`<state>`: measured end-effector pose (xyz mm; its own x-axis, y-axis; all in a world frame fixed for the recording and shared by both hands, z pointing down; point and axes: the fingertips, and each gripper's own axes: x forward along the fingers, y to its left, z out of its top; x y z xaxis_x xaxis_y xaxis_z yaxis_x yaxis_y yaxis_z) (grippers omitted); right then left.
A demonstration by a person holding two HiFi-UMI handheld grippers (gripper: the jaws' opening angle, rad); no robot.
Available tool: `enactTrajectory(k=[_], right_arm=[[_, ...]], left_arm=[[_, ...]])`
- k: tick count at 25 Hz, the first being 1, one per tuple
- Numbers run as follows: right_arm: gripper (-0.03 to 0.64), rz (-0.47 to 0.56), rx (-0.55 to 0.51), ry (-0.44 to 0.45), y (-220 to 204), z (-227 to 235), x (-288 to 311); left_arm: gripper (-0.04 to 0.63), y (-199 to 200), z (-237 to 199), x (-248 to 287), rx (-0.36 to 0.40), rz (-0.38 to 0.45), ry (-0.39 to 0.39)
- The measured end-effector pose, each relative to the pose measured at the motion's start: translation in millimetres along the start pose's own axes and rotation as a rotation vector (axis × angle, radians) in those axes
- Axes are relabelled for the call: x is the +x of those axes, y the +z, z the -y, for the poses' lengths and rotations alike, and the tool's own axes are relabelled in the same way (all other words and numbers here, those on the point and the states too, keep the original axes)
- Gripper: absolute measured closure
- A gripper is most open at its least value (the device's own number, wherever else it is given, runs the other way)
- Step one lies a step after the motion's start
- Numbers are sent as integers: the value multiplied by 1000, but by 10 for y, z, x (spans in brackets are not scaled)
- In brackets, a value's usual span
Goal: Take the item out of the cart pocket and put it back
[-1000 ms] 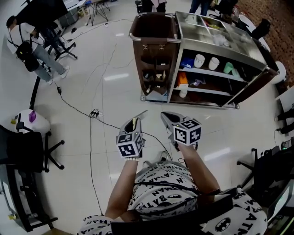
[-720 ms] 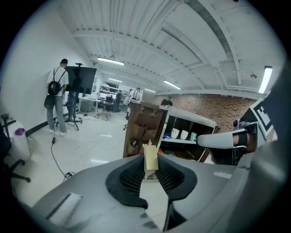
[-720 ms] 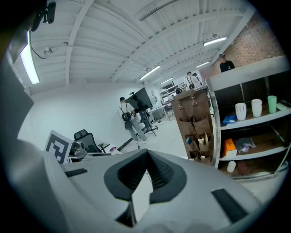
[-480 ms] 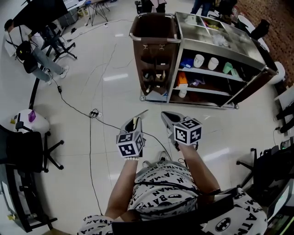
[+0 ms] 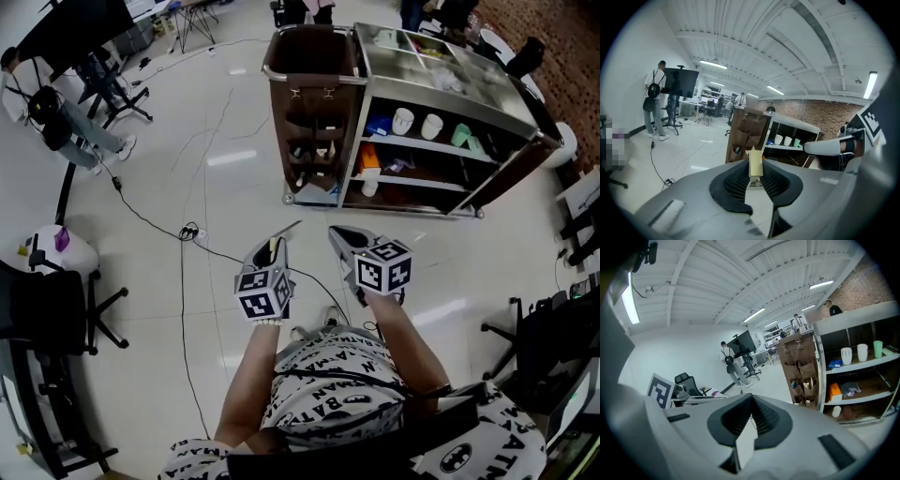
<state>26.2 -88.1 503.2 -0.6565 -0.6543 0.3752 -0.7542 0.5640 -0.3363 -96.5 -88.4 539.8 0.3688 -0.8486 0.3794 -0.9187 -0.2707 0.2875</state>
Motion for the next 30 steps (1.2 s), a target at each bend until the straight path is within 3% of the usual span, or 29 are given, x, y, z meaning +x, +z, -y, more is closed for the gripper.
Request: enactTrajectory(k=[13,23,30], right_arm=[[617,-4,-7,-14,-43,-196,34],[617,-1,-12,-22,-133,-422,68],[617,29,-4,-38,-49,-375,116]], left_arm=[[528,35,-207,-147,-42,19,15],[529,-7,-307,-311,-31,26,3],[529,236,-358,-223,6,59,-8]])
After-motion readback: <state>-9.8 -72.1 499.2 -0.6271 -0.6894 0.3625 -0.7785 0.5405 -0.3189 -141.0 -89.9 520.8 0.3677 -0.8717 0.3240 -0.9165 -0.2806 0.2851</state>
